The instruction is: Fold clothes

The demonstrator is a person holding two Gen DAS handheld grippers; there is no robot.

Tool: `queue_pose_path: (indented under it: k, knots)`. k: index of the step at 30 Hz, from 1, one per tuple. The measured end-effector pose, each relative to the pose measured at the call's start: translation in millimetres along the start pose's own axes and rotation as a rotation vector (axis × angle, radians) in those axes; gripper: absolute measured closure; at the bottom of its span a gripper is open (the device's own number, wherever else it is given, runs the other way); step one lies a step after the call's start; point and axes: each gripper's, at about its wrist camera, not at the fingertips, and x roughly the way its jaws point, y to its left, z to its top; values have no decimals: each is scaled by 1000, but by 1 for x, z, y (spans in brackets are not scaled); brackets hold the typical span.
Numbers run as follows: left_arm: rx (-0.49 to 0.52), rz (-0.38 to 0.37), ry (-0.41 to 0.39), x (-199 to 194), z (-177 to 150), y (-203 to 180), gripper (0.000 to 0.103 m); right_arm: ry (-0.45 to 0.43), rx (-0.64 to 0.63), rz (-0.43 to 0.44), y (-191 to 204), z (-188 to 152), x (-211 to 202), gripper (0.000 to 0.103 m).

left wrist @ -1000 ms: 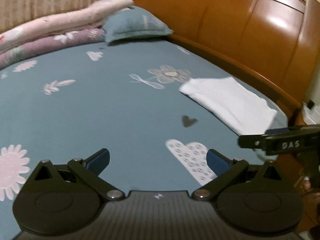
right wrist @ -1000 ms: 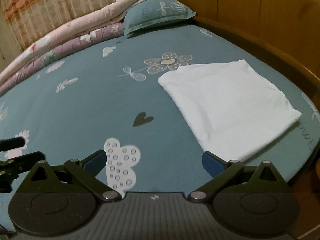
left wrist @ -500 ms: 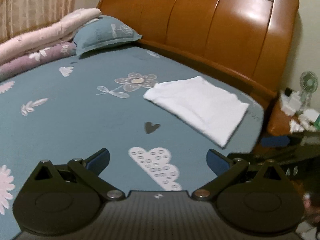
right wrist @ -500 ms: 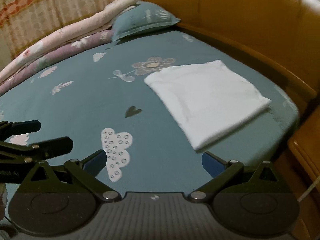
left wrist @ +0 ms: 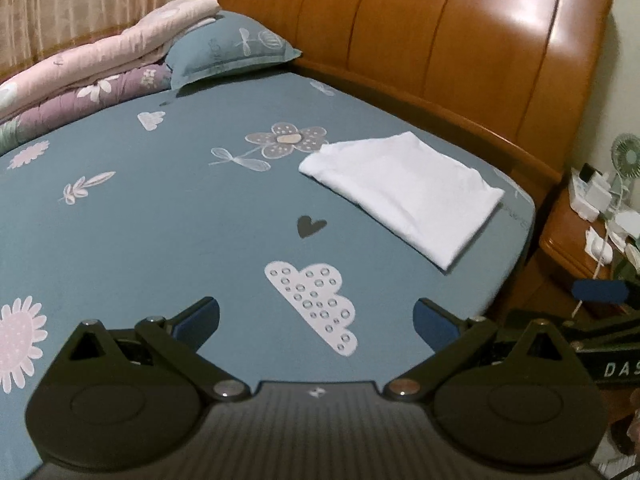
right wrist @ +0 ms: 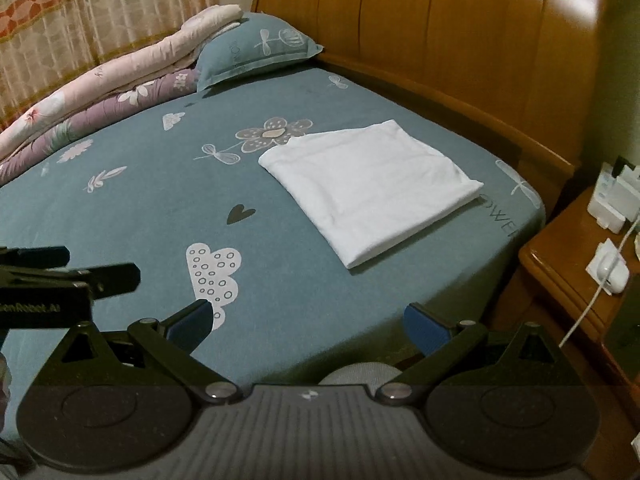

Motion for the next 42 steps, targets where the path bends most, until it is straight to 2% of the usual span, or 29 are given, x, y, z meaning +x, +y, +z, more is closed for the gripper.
queue_pose_path:
  k: [12,21,42]
  knots:
    - [35,44,-4,-19,-15,-7,1,-31,11,21,1,-18,-26,0]
    - [32,47,4,-26,-20,-7,1,-41,-4,33,6,-25,-35,0]
    - [61,49,15,-23,-21,-10,1,-35,10,34,8,-27,-33,0]
